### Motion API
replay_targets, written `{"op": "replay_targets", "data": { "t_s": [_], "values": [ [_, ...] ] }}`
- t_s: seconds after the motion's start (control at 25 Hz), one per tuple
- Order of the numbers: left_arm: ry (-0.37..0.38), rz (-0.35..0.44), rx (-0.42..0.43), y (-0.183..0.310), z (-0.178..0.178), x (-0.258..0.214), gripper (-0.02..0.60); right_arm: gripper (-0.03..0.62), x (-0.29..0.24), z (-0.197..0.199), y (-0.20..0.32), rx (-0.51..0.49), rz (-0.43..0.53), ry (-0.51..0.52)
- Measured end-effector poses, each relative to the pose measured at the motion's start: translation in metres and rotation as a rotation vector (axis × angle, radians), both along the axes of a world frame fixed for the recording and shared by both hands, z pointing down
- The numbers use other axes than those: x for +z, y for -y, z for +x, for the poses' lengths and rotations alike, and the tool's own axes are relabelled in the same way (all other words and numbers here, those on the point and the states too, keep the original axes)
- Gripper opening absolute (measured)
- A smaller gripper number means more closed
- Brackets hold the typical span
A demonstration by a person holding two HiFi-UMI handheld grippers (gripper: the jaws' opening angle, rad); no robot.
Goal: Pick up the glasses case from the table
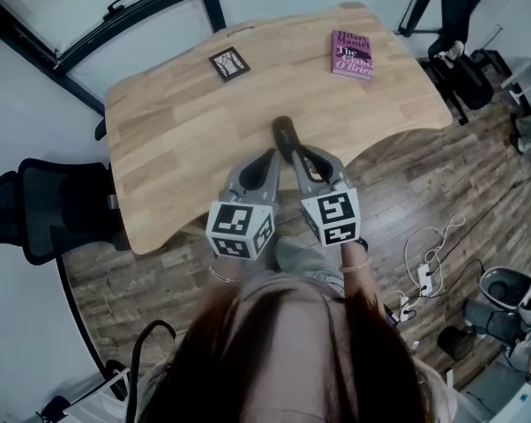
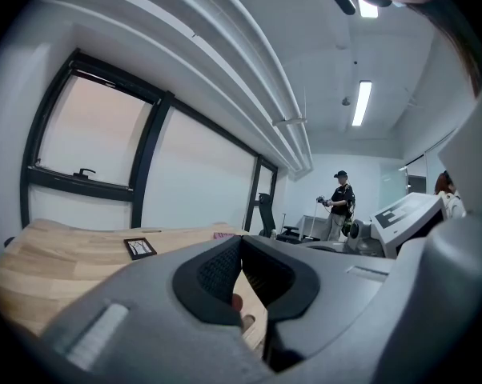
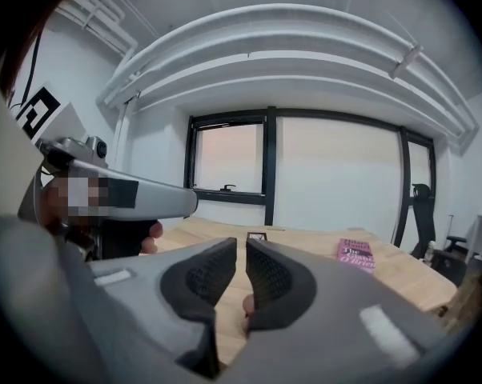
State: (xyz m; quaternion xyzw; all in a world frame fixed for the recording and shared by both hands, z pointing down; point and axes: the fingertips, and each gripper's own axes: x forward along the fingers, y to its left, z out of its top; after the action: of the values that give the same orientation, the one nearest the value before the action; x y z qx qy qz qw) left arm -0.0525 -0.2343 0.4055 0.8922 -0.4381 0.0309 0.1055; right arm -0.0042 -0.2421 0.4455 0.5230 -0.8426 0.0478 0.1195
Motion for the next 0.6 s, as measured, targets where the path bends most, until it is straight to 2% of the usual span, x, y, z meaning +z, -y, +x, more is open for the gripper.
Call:
{"op": "replay_targets", "data": {
  "t_s": [0.6],
  "values": [
    [0.007,-0.041,-0.05,0.051,-0.001,0.016,0.009,0.055,0.037,-0.004,0.053,-0.071,-0.064,-0.06]
  ]
}}
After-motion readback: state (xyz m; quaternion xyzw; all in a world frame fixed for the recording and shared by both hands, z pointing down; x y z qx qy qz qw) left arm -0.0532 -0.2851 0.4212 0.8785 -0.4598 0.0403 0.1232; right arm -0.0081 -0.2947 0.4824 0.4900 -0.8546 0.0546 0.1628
